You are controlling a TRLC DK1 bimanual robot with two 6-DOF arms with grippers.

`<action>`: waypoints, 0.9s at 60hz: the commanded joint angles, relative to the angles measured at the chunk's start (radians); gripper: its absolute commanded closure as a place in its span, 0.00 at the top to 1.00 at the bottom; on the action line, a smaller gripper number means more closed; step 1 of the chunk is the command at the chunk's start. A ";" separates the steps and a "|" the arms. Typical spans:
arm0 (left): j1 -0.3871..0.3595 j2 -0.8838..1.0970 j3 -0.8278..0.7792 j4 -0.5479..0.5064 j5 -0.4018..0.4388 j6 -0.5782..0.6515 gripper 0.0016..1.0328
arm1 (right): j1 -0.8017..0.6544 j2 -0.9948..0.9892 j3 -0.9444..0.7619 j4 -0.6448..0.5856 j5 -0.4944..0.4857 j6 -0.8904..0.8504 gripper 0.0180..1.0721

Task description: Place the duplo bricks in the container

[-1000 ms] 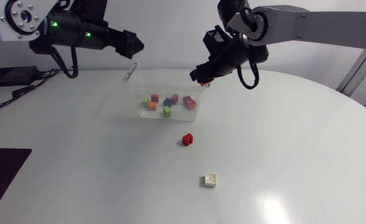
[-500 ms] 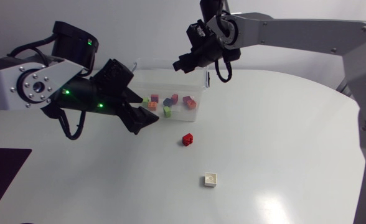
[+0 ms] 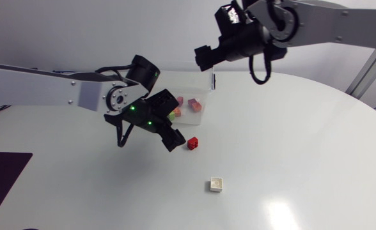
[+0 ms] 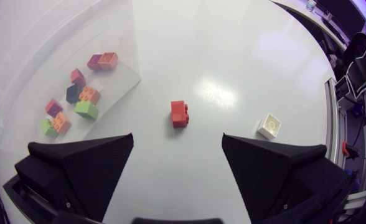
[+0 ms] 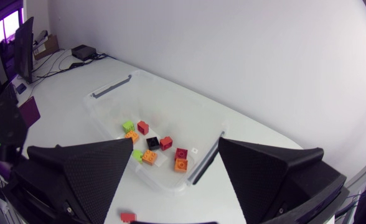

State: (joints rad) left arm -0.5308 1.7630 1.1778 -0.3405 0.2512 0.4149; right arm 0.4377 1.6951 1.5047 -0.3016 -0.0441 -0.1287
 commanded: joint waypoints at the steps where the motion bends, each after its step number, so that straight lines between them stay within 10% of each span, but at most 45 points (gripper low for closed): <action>1: -0.024 0.073 0.077 -0.012 -0.023 -0.031 0.95 | -0.016 -0.100 -0.139 0.009 -0.008 -0.022 0.96; 42: -0.103 0.409 0.465 -0.292 -0.147 -0.102 0.78 | -0.050 -0.506 -0.744 -0.064 -0.074 -0.140 0.96; 54: -0.104 0.493 0.549 -0.345 -0.155 -0.130 0.54 | 0.015 -0.569 -0.804 -0.145 -0.097 -0.219 0.95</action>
State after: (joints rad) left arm -0.6250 2.2036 1.6859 -0.6575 0.0990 0.3103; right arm 0.4206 1.1515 0.7391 -0.4183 -0.1326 -0.3016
